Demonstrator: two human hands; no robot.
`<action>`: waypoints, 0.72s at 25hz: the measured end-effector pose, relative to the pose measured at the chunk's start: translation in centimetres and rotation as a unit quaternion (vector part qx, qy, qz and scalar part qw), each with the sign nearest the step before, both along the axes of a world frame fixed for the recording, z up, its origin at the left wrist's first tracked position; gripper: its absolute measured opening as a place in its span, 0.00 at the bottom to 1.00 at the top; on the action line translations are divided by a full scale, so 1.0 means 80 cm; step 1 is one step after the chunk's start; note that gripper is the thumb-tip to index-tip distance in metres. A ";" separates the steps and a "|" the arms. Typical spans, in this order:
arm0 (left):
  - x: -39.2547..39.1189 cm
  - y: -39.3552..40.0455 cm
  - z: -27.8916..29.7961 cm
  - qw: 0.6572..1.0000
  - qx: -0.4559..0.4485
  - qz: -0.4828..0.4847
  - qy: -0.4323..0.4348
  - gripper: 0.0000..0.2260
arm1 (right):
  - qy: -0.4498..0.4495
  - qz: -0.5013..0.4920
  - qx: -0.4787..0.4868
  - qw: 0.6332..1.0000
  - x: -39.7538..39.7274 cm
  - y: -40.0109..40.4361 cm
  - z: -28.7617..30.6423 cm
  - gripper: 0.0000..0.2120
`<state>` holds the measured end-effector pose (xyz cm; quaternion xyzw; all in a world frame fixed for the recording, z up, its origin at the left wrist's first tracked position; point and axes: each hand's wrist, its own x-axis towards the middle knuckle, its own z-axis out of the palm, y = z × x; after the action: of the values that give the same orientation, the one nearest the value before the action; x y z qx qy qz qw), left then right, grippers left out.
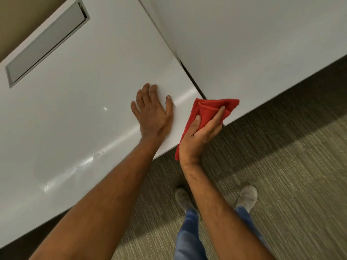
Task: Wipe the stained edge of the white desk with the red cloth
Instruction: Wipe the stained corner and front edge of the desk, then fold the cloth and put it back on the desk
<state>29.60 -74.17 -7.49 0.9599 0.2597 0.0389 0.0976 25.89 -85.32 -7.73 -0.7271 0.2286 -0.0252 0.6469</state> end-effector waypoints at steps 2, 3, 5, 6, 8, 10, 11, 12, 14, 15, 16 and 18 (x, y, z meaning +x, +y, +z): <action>-0.004 0.002 0.003 1.000 -0.025 0.001 -0.007 0.28 | -0.011 -0.011 -0.064 0.998 -0.011 0.018 0.001 0.31; -0.004 0.002 0.005 0.999 -0.045 0.004 -0.012 0.29 | -0.009 -0.001 -0.103 0.995 -0.020 0.026 0.001 0.31; -0.005 0.005 0.011 0.994 -0.105 0.009 -0.036 0.31 | 0.008 0.035 -0.195 0.980 -0.041 0.044 -0.002 0.29; -0.009 0.013 0.016 0.987 -0.153 0.010 -0.057 0.31 | 0.020 0.054 -0.242 0.968 -0.053 0.054 -0.004 0.29; -0.025 0.030 0.023 0.965 -0.242 -0.006 -0.100 0.28 | 0.036 0.089 -0.330 0.939 -0.068 0.069 -0.007 0.29; -0.065 0.064 0.025 0.966 -0.232 -0.047 -0.103 0.24 | 0.038 0.133 -0.416 0.899 -0.081 0.082 -0.006 0.29; -0.093 0.090 0.024 0.974 -0.197 -0.063 -0.091 0.23 | 0.032 0.156 -0.449 0.879 -0.089 0.090 -0.004 0.28; -0.122 0.116 0.023 0.981 -0.165 -0.066 -0.079 0.23 | 0.021 0.178 -0.475 0.862 -0.094 0.096 -0.001 0.28; -0.185 0.169 0.022 0.990 -0.122 -0.034 -0.063 0.22 | -0.015 0.231 -0.517 0.824 -0.106 0.115 0.006 0.28; -0.215 0.190 0.023 0.992 -0.111 -0.008 -0.056 0.23 | -0.033 0.260 -0.531 0.806 -0.112 0.127 0.009 0.28; -0.244 0.209 0.025 0.993 -0.102 0.021 -0.049 0.23 | -0.052 0.292 -0.537 0.790 -0.121 0.145 0.013 0.28; -0.291 0.236 0.026 0.992 -0.093 0.073 -0.033 0.23 | -0.074 0.349 -0.536 0.766 -0.138 0.183 0.019 0.28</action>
<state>6.33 -55.32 -5.38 0.9232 0.3285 0.0534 0.1923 14.87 -70.65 -6.17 -0.9810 -0.1395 0.0302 0.1314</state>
